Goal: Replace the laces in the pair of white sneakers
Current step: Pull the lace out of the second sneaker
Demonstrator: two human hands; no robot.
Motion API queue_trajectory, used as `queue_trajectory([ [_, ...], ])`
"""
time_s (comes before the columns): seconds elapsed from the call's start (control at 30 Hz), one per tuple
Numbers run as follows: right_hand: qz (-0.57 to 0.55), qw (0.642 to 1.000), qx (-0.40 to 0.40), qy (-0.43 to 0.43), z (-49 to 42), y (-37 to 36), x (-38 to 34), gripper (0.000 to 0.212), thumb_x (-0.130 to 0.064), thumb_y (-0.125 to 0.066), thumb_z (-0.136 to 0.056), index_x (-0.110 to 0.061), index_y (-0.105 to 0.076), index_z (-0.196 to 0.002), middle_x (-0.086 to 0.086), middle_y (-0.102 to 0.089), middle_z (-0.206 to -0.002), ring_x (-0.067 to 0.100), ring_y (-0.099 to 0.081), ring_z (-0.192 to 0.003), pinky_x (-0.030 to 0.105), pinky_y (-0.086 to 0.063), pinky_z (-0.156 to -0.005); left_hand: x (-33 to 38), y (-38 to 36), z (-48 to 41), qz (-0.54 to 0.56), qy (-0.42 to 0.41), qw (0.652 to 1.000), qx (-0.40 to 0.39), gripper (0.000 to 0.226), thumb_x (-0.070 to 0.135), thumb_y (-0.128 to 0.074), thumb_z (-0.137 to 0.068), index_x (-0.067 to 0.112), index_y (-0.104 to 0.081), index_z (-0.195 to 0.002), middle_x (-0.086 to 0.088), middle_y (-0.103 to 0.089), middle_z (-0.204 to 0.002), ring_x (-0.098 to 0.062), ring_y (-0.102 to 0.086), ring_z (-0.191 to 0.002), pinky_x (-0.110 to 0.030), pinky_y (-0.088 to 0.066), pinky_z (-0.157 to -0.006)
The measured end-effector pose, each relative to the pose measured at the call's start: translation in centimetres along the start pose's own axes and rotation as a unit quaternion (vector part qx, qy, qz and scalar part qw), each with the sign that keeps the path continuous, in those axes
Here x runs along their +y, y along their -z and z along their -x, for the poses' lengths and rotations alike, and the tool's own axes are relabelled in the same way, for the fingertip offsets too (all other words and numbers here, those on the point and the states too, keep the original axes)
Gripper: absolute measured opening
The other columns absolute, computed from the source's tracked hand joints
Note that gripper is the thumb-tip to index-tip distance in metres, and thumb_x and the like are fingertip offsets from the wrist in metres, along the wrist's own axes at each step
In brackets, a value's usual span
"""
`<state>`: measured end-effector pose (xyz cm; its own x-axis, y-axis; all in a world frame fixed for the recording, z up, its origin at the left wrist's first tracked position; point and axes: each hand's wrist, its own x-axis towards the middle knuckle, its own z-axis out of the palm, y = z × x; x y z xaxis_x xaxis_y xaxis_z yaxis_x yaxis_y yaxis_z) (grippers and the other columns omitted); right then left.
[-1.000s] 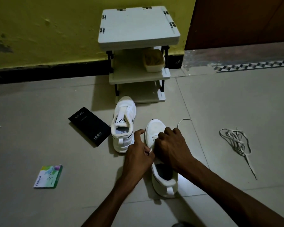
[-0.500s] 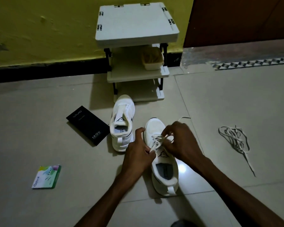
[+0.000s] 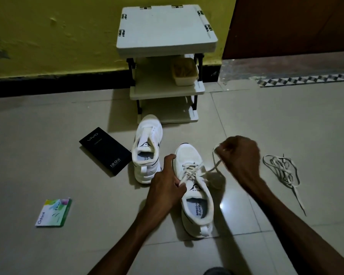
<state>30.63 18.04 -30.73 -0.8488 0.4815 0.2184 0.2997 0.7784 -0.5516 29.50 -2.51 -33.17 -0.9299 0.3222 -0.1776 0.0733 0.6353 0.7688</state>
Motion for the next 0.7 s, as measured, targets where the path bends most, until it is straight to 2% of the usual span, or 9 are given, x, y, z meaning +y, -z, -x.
queue_trajectory([
  [0.03,-0.023,0.998,0.015,-0.049,-0.3,0.5,0.7,0.009,-0.029,-0.074,-0.073,-0.020,-0.074,-0.075,-0.001,-0.070,-0.069,0.019,-0.065,-0.067,0.031,-0.053,-0.065,0.0,-0.1,0.0,0.000,-0.001,1.000,0.002,0.081,0.016,-0.073,-0.076,0.033,-0.027,-0.140,-0.003,-0.070,-0.092,-0.017,-0.067,-0.081,-0.033,-0.056,-0.073],
  [0.1,0.008,0.997,-0.039,-0.064,0.0,0.6,1.1,0.007,-0.028,-0.074,-0.075,-0.022,-0.073,-0.079,-0.004,-0.070,-0.072,0.016,-0.065,-0.069,0.028,-0.050,-0.064,0.0,-0.2,0.0,-0.003,0.000,1.000,0.006,0.082,0.016,-0.074,-0.075,0.032,-0.027,-0.141,-0.004,-0.070,-0.091,-0.017,-0.067,-0.080,-0.033,-0.056,-0.071],
  [0.2,0.023,0.980,-0.192,0.039,2.0,-0.6,-0.6,0.015,-0.031,-0.075,-0.075,-0.026,-0.073,-0.089,-0.007,-0.066,-0.084,0.013,-0.061,-0.076,0.026,-0.047,-0.066,0.0,-0.2,-0.2,-0.007,0.003,1.000,0.001,0.082,0.017,-0.073,-0.074,0.033,-0.027,-0.141,0.000,-0.070,-0.081,-0.015,-0.067,-0.075,-0.036,-0.057,-0.072],
  [0.27,0.063,0.958,-0.259,0.107,3.3,-1.8,-2.2,0.016,-0.031,-0.071,-0.077,-0.020,-0.073,-0.088,-0.001,-0.064,-0.089,0.019,-0.060,-0.084,0.030,-0.048,-0.069,-0.1,-0.2,-0.2,-0.002,0.003,1.000,-0.002,0.082,0.019,-0.074,-0.075,0.031,-0.028,-0.141,0.002,-0.068,-0.076,-0.014,-0.067,-0.073,-0.036,-0.056,-0.072],
  [0.37,0.205,0.926,-0.218,0.230,4.4,-3.2,-3.9,0.018,-0.028,-0.078,-0.064,-0.015,-0.065,-0.062,0.003,-0.058,-0.069,0.025,-0.057,-0.068,0.028,-0.031,-0.054,0.2,0.1,-0.1,0.011,-0.006,1.000,-0.001,0.080,0.027,-0.076,-0.077,0.029,-0.029,-0.141,0.004,-0.066,-0.081,-0.016,-0.067,-0.082,-0.027,-0.051,-0.070],
  [0.47,0.211,0.920,-0.196,0.264,4.4,-3.4,-4.6,0.035,-0.023,-0.086,-0.034,-0.017,-0.052,-0.040,-0.001,-0.048,-0.046,0.021,-0.048,-0.045,0.024,-0.023,-0.046,0.4,0.2,-0.1,0.015,-0.003,1.000,-0.002,0.078,0.028,-0.076,-0.078,0.027,-0.030,-0.140,0.000,-0.068,-0.089,-0.019,-0.067,-0.087,-0.024,-0.049,-0.072],
  [0.53,0.199,0.923,-0.200,0.263,4.0,-3.0,-4.4,0.024,-0.024,-0.084,-0.048,-0.013,-0.064,-0.053,0.003,-0.059,-0.057,0.023,-0.055,-0.056,0.026,-0.036,-0.050,0.3,0.1,-0.1,0.007,-0.001,1.000,-0.003,0.077,0.027,-0.075,-0.077,0.028,-0.030,-0.140,-0.001,-0.069,-0.085,-0.020,-0.067,-0.084,-0.031,-0.053,-0.075],
  [0.6,0.172,0.951,-0.159,0.204,2.6,-1.9,-3.3,0.007,-0.021,-0.074,-0.069,-0.016,-0.074,-0.074,0.003,-0.065,-0.075,0.025,-0.059,-0.075,0.028,-0.043,-0.062,0.0,-0.1,-0.1,-0.009,-0.003,1.000,-0.007,0.078,0.019,-0.072,-0.076,0.029,-0.029,-0.140,-0.003,-0.069,-0.080,-0.020,-0.067,-0.079,-0.041,-0.055,-0.074],
  [0.7,0.029,0.995,0.024,0.095,0.5,0.8,-1.0,0.004,-0.018,-0.073,-0.076,-0.018,-0.072,-0.072,0.001,-0.064,-0.069,0.022,-0.059,-0.067,0.028,-0.040,-0.061,-0.1,-0.2,-0.1,-0.022,-0.003,1.000,-0.008,0.079,0.016,-0.071,-0.074,0.032,-0.029,-0.138,-0.001,-0.069,-0.078,-0.016,-0.066,-0.075,-0.041,-0.056,-0.070],
])
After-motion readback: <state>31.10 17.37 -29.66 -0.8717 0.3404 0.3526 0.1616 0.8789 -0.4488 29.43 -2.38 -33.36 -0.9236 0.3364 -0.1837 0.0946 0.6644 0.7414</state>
